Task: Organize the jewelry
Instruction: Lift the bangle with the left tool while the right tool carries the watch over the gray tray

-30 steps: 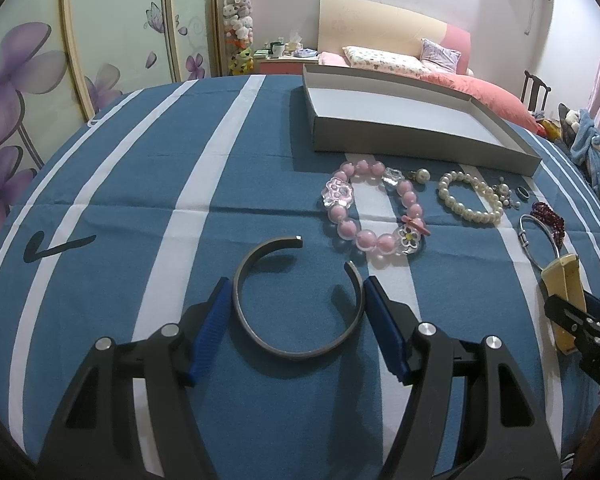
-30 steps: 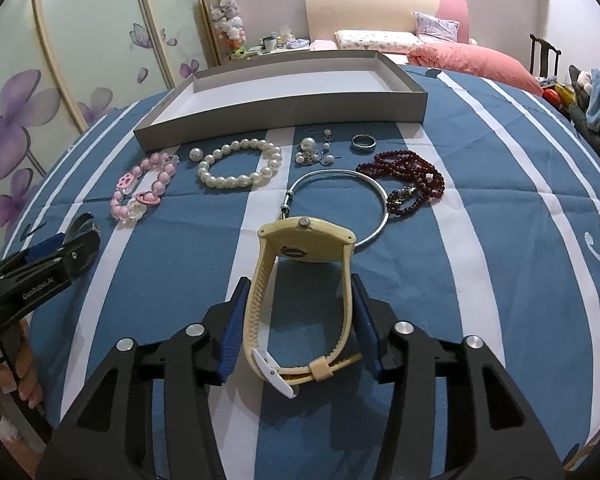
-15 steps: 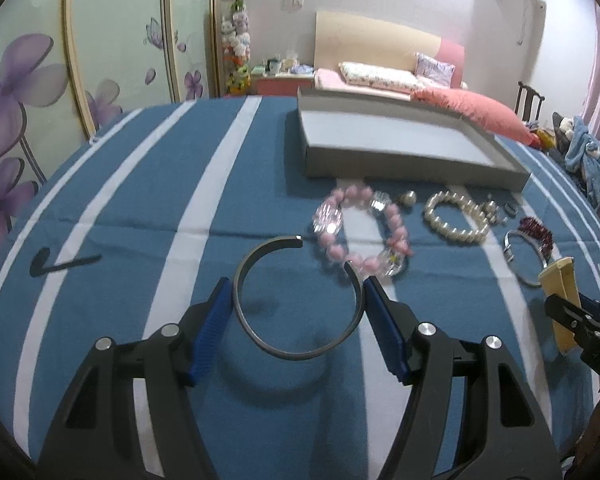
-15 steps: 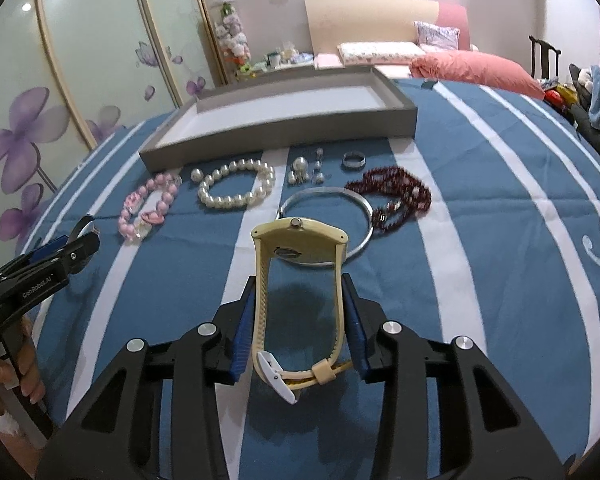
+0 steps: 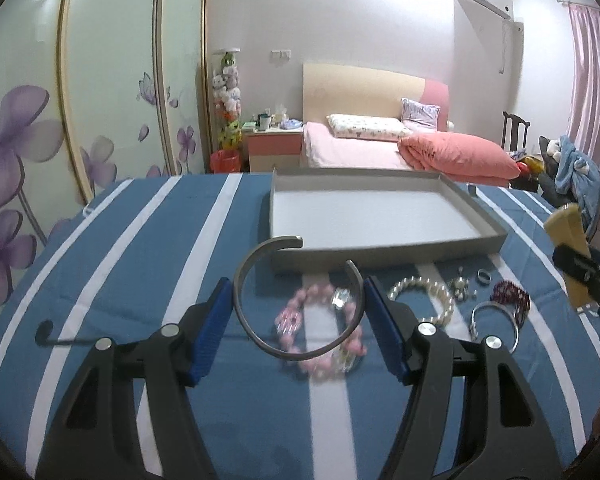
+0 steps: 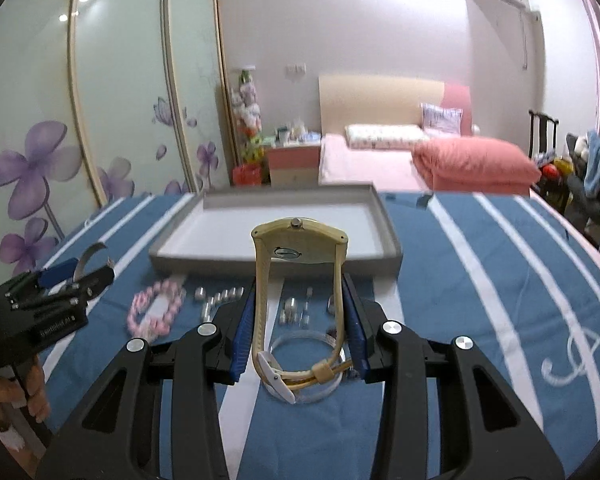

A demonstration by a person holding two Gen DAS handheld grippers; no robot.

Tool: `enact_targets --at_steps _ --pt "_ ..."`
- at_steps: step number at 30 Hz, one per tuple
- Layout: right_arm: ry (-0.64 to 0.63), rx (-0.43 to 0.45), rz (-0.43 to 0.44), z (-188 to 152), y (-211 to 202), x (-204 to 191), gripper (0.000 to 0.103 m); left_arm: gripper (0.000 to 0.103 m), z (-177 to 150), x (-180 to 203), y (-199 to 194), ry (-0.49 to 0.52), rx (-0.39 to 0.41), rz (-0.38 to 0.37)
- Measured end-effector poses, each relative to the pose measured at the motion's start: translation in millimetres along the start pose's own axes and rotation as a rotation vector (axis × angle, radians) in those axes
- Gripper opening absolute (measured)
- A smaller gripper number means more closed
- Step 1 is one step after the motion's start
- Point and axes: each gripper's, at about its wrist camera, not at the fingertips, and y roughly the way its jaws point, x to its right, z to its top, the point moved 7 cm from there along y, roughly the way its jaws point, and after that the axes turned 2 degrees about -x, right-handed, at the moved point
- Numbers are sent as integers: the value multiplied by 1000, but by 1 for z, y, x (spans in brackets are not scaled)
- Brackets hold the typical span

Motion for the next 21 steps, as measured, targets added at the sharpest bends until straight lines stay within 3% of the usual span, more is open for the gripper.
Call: enact_targets --at_steps 21 --pt "30 68 16 65 70 32 41 65 76 28 78 -30 39 -14"
